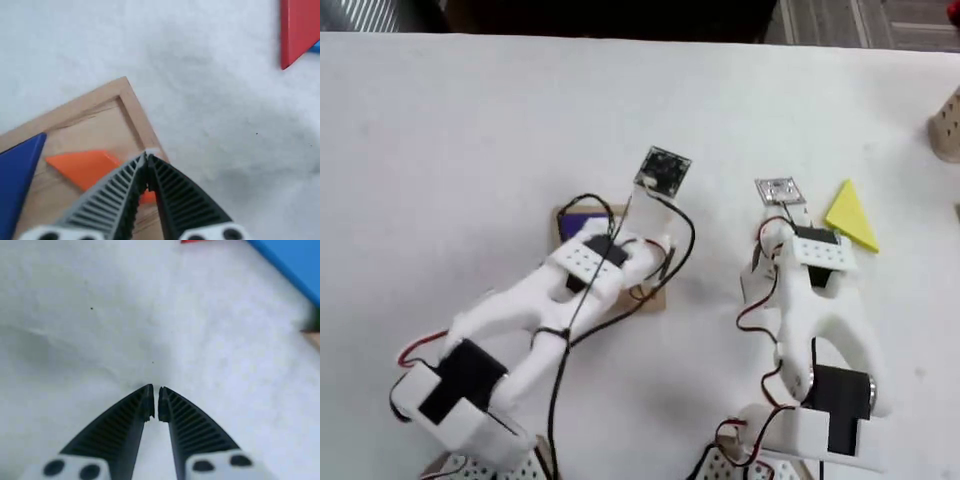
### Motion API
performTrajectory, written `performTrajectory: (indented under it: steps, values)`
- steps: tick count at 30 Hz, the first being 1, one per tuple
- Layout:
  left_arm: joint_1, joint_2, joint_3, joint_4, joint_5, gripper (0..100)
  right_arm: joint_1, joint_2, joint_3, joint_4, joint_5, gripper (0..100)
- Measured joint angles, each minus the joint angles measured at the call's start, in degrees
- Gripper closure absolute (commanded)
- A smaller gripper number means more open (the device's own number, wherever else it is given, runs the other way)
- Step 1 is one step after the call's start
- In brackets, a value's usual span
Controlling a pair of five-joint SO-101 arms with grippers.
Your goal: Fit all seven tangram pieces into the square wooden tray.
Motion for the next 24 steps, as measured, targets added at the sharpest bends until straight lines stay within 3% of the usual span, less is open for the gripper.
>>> performTrajectory:
  steps: [7,18,24]
  values:
    - [0.26,2.81,-1.14,1.41,-0.09,98,0.0,0.0,0.0,-0.88,0.53,98.0]
    - [0.35,2.73,-1.14,11.96,-0.09,98,0.18,0.0,0.0,-1.93,0.7,98.0]
    - [-3.6,2.73,-5.36,20.75,-0.09,98,0.18,0.0,0.0,-2.2,0.7,98.0]
